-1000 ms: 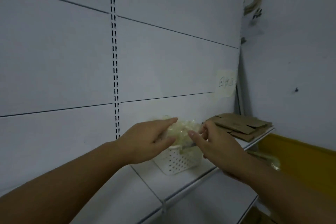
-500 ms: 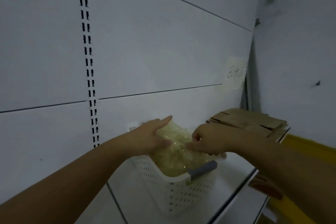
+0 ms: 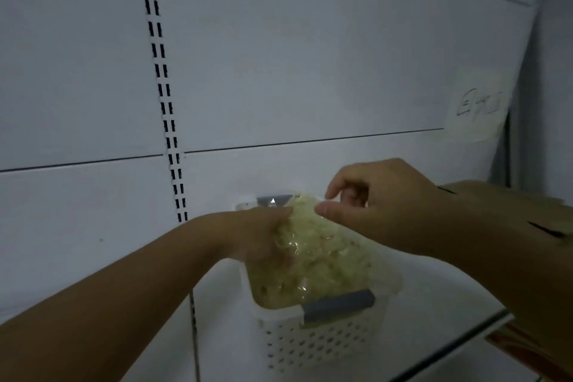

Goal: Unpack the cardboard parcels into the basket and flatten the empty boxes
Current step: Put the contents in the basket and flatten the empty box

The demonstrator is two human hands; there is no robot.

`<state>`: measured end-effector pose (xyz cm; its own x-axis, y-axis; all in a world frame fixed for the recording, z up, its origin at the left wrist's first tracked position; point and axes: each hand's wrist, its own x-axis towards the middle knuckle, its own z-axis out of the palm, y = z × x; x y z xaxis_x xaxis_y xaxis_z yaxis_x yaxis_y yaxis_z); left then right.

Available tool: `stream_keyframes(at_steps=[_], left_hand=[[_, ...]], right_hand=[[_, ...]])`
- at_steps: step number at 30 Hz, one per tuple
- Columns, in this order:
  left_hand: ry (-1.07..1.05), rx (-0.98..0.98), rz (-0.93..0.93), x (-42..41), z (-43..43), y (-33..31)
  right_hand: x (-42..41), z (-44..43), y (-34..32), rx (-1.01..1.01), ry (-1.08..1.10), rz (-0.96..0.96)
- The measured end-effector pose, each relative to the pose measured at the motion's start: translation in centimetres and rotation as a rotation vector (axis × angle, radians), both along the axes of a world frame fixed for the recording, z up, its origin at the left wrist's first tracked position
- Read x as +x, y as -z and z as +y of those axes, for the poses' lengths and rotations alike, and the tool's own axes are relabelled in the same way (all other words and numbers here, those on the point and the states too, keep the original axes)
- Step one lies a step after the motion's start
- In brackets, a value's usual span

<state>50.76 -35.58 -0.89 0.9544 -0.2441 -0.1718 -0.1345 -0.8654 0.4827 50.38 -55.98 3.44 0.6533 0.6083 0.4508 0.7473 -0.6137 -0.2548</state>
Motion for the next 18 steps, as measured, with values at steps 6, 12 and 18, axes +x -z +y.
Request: stream_keyframes(at_steps=[6, 12, 18], left_hand=[[-0.036, -0.029, -0.130, -0.9, -0.1, 0.4], [-0.159, -0.306, -0.297, -2.9, -0.2, 0.8], [-0.144, -0.601, -0.199, -5.6, 0.0, -0.1]], right_hand=[[3.8, 3.0, 3.2, -0.528, -0.189, 0.321], [4.8, 3.2, 4.7, -0.669, -0.180, 0.357], [5.0, 4.0, 4.2, -0.700, -0.244, 0.398]])
